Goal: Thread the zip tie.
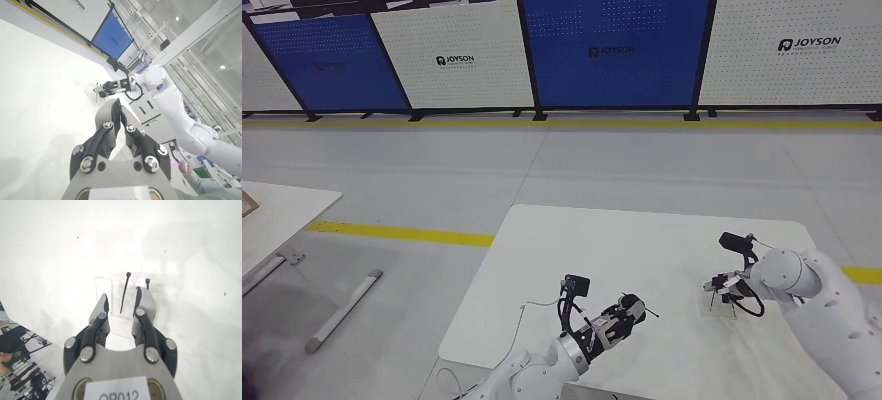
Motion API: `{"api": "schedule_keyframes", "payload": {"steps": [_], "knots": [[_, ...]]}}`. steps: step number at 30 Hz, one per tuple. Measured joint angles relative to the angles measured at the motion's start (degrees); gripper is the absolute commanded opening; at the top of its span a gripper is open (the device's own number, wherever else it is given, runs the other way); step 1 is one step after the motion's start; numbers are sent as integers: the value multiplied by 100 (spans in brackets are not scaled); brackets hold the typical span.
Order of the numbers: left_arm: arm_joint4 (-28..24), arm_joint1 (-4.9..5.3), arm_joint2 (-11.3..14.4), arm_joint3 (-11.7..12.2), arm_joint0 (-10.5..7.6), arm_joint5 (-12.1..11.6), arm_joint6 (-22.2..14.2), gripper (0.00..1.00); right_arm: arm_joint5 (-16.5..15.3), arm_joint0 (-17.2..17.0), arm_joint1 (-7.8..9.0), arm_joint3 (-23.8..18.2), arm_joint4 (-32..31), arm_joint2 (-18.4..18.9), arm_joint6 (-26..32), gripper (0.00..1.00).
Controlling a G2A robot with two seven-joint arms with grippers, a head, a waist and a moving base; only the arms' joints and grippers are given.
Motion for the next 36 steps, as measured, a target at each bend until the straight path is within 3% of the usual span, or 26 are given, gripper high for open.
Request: {"api": "schedule_keyframes", "payload": {"steps": [5, 16, 19, 21, 31, 36], "knots": [[0, 0, 0, 0, 0, 0, 0, 0, 2, 60, -46, 142, 4, -31, -1, 34], [0, 0, 0, 0, 0, 0, 0, 0, -112, 199, -159, 432, 49, -124, 17, 23], [0, 0, 0, 0, 0, 0, 0, 0, -118, 226, -180, 492, 47, -131, 27, 13], [0, 0, 0, 0, 0, 0, 0, 0, -122, 241, -192, 524, 46, -133, 30, 0], [0, 0, 0, 0, 0, 0, 0, 0, -137, 252, -220, 575, -16, -106, 34, 0], [0, 0, 0, 0, 0, 0, 0, 0, -138, 126, -165, 337, -135, 3, -36, 0]]}}
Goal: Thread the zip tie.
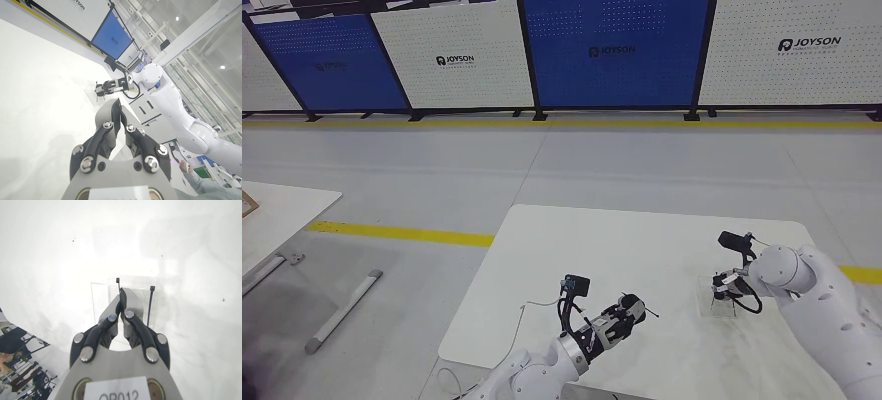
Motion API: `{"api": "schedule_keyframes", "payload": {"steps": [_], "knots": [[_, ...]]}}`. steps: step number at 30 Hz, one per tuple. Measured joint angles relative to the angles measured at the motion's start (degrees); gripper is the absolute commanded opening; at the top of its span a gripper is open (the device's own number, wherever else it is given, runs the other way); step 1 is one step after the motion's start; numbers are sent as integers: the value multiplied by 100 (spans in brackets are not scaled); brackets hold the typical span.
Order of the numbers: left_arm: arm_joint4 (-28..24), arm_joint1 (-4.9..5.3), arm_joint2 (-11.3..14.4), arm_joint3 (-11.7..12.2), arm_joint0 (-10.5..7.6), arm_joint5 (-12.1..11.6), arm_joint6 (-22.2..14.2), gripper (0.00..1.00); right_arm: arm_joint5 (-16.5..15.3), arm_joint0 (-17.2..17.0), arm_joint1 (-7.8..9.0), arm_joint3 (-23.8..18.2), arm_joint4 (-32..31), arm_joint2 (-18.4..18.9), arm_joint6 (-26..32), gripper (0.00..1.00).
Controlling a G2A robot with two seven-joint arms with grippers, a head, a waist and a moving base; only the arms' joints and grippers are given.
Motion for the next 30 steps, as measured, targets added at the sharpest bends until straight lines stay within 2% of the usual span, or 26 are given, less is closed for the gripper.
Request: {"api": "schedule_keyframes", "payload": {"steps": [4, 7, 11, 14, 30], "knots": [[0, 0, 0, 0, 0, 0, 0, 0, 102, -280, 115, -463, -149, 221, -140, 0], [0, 0, 0, 0, 0, 0, 0, 0, 198, -645, 244, -1008, -240, 503, -287, 0], [0, 0, 0, 0, 0, 0, 0, 0, 189, -1349, 456, -1966, -328, 1061, -622, 0], [0, 0, 0, 0, 0, 0, 0, 0, 207, -1788, 549, -2458, -368, 1375, -843, 0], [0, 0, 0, 0, 0, 0, 0, 0, 210, -1793, 547, -2457, -364, 1381, -851, 0]]}}
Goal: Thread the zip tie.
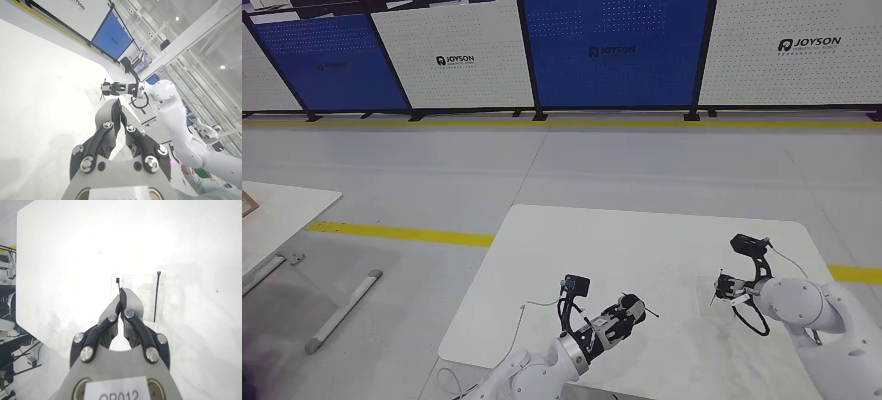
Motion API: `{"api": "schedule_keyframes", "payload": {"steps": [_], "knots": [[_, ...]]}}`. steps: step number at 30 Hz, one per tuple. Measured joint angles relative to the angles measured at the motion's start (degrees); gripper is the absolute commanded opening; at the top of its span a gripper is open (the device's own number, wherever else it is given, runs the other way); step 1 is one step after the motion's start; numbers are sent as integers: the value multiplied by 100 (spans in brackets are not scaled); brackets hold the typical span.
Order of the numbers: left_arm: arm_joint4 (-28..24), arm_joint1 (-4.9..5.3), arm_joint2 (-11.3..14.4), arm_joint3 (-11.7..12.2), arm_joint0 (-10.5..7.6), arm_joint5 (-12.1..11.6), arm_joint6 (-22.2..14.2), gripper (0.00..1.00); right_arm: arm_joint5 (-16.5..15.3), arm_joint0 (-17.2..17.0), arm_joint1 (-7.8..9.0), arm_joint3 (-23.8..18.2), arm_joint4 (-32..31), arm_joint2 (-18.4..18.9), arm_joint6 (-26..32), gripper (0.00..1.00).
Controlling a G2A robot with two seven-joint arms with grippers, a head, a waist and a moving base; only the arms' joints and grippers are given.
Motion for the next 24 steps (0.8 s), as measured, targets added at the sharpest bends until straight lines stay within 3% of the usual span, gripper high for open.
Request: {"api": "schedule_keyframes", "payload": {"steps": [4, 7, 12, 19, 24], "knots": [[0, 0, 0, 0, 0, 0, 0, 0, -70, -129, -2, -39, 198, 163, -368, 0], [0, 0, 0, 0, 0, 0, 0, 0, -361, -344, 34, -144, 603, 492, -655, 0], [0, 0, 0, 0, 0, 0, 0, 0, -882, -1037, 128, -662, 784, 971, -1147, 0], [0, 0, 0, 0, 0, 0, 0, 0, -941, -2170, 187, -1564, 724, 1441, -2232, 0], [0, 0, 0, 0, 0, 0, 0, 0, -916, -2203, 186, -1585, 731, 1454, -2273, 0]]}}
